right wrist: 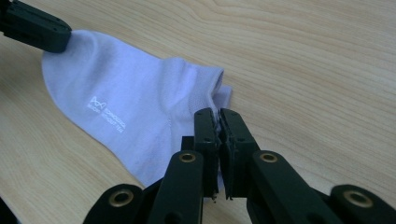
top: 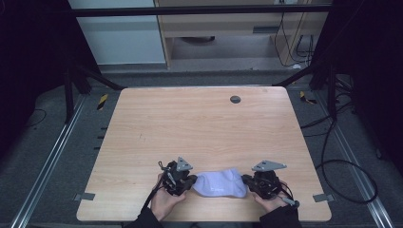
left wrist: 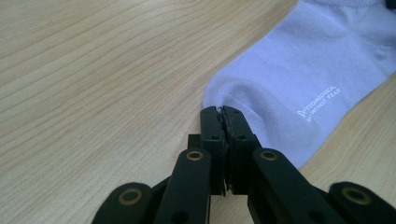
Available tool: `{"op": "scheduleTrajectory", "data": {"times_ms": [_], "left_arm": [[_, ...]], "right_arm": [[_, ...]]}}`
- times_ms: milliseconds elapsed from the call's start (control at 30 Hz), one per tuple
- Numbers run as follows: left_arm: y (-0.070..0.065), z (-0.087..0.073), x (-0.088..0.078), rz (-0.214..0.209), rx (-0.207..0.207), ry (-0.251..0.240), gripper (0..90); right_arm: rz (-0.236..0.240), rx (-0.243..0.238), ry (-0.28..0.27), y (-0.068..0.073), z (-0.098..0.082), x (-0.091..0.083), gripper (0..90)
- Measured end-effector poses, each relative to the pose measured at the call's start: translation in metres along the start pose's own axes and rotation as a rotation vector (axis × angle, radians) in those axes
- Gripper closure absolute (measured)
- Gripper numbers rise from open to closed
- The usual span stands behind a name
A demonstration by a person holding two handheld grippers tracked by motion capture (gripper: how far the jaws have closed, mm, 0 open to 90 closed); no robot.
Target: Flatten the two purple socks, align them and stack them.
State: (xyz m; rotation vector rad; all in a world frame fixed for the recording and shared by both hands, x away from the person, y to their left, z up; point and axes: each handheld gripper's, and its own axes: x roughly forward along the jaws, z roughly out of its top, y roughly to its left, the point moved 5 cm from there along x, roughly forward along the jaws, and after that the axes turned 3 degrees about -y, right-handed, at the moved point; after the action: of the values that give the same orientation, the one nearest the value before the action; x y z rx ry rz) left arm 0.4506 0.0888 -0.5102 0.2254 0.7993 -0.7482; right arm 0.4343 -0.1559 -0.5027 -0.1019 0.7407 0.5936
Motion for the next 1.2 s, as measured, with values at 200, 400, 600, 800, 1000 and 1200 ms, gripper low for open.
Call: {"op": "scheduleTrajectory", "data": {"times_ms": [200,400,600,800,1000,1200], "left_arm": [[0.001,-0.001,0.002,0.014,0.008,-0.005,82.5],[0.002,0.010,-0.012,0.023,0.007,-0.084,73.6],[-0.013,0.016,-0.002,-0.004,0.063,-0.094,77.0],[-0.022,0.004,0.020,-0.022,0.097,-0.024,81.7],[-0.022,-0.002,0.023,-0.018,0.106,-0.015,83.3],[-0.022,-0.001,0.019,-0.015,0.102,-0.030,81.6]], "right_arm": [[-0.014,-0.008,0.006,-0.003,-0.003,0.003,80.1],[-0.026,-0.041,-0.083,-0.003,0.003,-0.003,72.5],[0.051,-0.046,-0.106,0.007,0.005,0.004,80.9],[0.059,-0.054,-0.024,0.007,-0.006,0.019,87.3],[0.037,-0.041,0.015,-0.004,-0.014,0.023,88.7],[0.039,-0.041,0.016,-0.003,-0.013,0.023,86.5]]}}
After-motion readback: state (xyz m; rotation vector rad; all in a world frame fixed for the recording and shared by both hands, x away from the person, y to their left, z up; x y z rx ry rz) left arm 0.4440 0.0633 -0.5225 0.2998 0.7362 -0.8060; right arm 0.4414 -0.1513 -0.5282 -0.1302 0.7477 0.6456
